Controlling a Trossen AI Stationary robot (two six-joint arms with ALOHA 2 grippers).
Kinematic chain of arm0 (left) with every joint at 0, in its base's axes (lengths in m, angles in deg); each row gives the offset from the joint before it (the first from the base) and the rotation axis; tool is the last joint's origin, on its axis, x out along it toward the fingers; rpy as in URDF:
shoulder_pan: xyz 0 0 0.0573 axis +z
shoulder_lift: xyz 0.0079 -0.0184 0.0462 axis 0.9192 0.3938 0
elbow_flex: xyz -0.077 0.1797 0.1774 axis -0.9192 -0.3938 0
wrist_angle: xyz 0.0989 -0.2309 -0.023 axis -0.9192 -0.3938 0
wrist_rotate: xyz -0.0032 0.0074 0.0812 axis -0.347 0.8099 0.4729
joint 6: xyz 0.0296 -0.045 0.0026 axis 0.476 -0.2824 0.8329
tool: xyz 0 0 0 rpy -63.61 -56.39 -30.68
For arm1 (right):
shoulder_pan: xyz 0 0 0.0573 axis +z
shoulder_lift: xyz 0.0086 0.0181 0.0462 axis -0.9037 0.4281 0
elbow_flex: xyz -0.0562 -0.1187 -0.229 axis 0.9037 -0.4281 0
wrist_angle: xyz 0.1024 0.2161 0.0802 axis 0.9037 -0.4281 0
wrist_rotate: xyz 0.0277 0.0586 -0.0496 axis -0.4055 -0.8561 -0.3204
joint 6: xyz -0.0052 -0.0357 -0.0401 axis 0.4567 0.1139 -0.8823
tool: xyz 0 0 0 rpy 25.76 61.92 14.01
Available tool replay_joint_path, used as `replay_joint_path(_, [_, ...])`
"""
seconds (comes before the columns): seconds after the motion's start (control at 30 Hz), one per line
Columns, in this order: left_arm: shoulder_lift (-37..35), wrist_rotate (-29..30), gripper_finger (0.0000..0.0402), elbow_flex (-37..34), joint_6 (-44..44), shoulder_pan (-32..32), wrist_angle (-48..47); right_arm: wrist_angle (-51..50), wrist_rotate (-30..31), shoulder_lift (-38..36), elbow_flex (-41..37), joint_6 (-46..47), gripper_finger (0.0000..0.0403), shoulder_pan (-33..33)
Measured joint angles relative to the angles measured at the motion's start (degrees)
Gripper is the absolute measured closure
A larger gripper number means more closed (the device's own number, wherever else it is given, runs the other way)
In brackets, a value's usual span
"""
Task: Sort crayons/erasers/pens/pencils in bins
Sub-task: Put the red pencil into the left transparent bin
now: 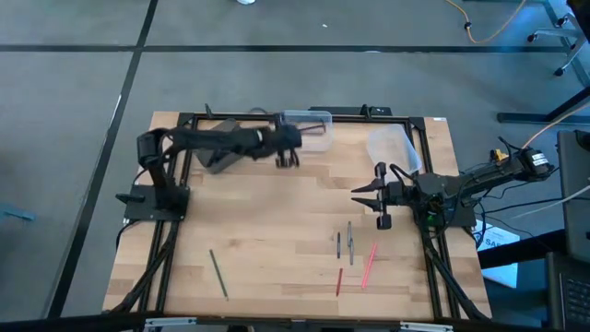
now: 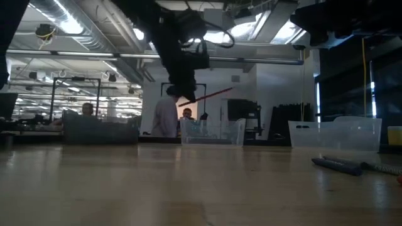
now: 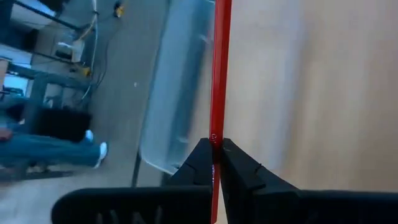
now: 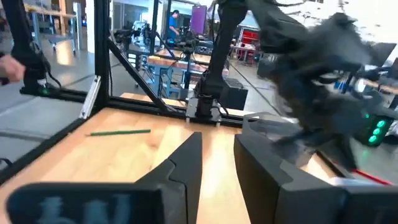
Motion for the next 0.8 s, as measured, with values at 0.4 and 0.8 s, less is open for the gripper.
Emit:
replay_joint_path(0.4, [3.92, -11.84, 0.0398, 0.07, 4.51, 9.59, 16.29, -0.13, -0.9, -0.02, 0.0, 0.44, 0.0305, -2.49])
replay_joint_path(0.8, [5.35, -9.89, 0.037, 0.11, 2.69, 8.96, 20.18, 0.15, -2.6, -0.04, 0.0, 5.36, 0.0305, -2.31])
